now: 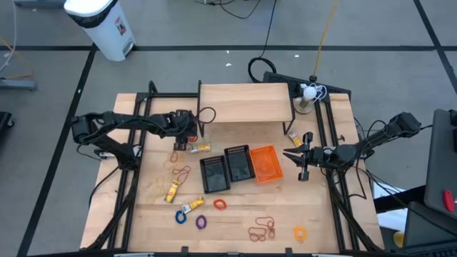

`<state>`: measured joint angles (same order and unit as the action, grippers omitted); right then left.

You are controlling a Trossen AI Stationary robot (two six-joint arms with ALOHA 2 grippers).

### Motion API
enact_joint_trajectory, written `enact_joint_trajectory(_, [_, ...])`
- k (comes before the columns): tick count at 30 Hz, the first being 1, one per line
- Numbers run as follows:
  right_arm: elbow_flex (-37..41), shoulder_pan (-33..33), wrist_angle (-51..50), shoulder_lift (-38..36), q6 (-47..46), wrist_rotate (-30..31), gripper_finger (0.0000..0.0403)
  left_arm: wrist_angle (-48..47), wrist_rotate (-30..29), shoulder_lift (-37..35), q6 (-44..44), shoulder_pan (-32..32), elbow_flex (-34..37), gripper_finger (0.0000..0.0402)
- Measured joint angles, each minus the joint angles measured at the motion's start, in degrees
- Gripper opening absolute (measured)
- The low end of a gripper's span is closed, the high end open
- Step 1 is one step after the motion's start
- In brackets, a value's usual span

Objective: Pick & Place Office Desk Supplies
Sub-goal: Put the top orange spiral keychain into the left black bin

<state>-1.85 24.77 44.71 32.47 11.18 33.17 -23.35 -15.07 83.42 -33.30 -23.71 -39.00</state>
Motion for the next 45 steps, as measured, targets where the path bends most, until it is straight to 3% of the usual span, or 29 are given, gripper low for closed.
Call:
enact_joint_trajectory(14, [0.0,0.0,0.0,0.0,0.0,0.0,0.0045,1.1,0.4,0.0,0.3,0.1,0.0,0.0214])
enact_joint_trajectory(18, [0.0,0.0,0.0,0.0,0.0,0.0,0.0045,1.0,2.8,0.0,0.3,0.1,0.0,0.0166])
enact_joint_trajectory(27, [0.0,0.0,0.0,0.0,0.0,0.0,0.0045,0.1,4.6,0.0,0.9,0.0,0.0,0.0012])
enact_joint_trajectory(45, [0.0,0.0,0.0,0.0,0.0,0.0,0.0045,-1.0,-0.5,0.0,1.1,1.4,-2.3,0.0001])
